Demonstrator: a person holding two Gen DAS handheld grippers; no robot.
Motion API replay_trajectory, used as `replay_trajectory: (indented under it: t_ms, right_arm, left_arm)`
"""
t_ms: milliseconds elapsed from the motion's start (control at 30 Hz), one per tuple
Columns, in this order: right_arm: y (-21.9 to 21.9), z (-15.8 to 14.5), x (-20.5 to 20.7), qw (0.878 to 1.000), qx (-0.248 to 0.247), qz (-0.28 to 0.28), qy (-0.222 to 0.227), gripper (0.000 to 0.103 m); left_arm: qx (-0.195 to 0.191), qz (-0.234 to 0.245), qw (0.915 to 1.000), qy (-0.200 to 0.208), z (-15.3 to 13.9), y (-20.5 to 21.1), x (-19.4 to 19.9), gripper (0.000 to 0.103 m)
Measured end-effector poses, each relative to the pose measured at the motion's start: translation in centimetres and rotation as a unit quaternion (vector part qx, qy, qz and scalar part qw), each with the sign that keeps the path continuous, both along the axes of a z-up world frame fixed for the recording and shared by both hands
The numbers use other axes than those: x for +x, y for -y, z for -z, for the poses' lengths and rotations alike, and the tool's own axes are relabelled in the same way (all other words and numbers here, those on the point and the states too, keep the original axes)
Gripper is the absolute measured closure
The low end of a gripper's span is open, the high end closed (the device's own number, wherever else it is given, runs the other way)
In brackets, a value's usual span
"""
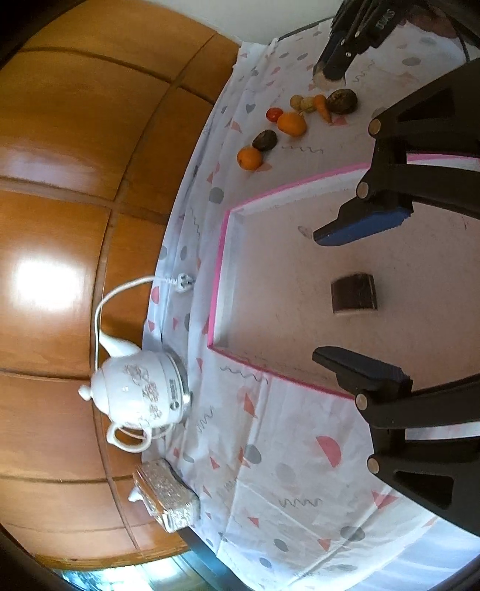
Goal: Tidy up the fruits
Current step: 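Carry the held cylinder into the tray and open the right tool, then grasp the dark brown round root with the left tool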
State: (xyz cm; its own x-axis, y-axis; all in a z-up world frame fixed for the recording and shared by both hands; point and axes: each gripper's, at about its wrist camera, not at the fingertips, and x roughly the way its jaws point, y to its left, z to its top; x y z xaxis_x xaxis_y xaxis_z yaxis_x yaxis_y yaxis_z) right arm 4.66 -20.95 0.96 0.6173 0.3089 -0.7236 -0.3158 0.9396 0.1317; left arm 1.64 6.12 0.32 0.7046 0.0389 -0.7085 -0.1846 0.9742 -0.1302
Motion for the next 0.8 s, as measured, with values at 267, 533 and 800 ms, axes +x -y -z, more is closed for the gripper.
replay_trajectory:
  t_ms: [267, 533, 800]
  right_arm:
    - [-9.1, -0.8, 0.8, 0.993, 0.028, -0.111, -0.003, 0.075]
    - [-15.8, 1.7, 3.4, 0.989, -0.001, -0.145, -0.041, 0.075]
    - [-15.4, 1.6, 3.1, 0.991, 0.000, -0.132, -0.029, 0.067]
  left_arm:
    - [-0.007, -0.036, 0.9993, 0.000, 0.2, -2.8, -1.0, 0.045]
    - [-0.012, -0.038, 0.9992, -0.006, 0.5, -3.3, -1.3, 0.045]
    - [-0.010, -0.020, 0.9997, -0.001, 0.2, -2.3, -1.2, 0.044]
